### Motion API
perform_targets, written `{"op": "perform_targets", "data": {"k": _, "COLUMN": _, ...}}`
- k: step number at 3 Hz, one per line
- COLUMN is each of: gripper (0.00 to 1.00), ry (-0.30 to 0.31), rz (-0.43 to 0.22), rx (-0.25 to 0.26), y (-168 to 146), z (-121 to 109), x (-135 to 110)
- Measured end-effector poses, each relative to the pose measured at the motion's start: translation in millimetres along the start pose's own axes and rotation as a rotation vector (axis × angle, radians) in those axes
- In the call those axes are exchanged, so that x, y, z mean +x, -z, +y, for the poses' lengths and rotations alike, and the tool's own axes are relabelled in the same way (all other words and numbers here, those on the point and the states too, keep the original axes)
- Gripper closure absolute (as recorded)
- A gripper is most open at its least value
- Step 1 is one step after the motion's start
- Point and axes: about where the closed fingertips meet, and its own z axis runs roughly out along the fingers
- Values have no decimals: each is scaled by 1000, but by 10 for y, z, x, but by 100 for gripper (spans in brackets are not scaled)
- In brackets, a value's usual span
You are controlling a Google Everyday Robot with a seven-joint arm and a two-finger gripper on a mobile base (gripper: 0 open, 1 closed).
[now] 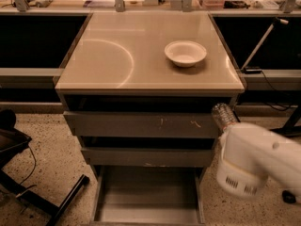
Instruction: Pick water bottle from bottom drawer and place on counter
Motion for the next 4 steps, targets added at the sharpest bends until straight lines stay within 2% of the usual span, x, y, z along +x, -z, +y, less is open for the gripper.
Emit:
{"op": "perform_targets", "data": {"k": 1, "gripper": 100, "ry": 21, "rz": -3, "rx": -52, "y": -253, "z": -120, "x": -726}}
{"op": "perform_targets", "data": {"k": 2, "gripper": 100, "ry": 21, "rz": -3, "rx": -52, "y": -257, "z": -118, "x": -722}}
{"op": "perform_targets", "data": {"k": 3, "gripper": 100, "ry": 21, "rz": 88, "rx": -59, "y": -316, "z": -262, "x": -408}}
{"op": "perform_targets", "data": {"k": 4, "gripper": 100, "ry": 2, "rz": 192, "rx": -33, "y": -157, "z": -759, "x": 118}}
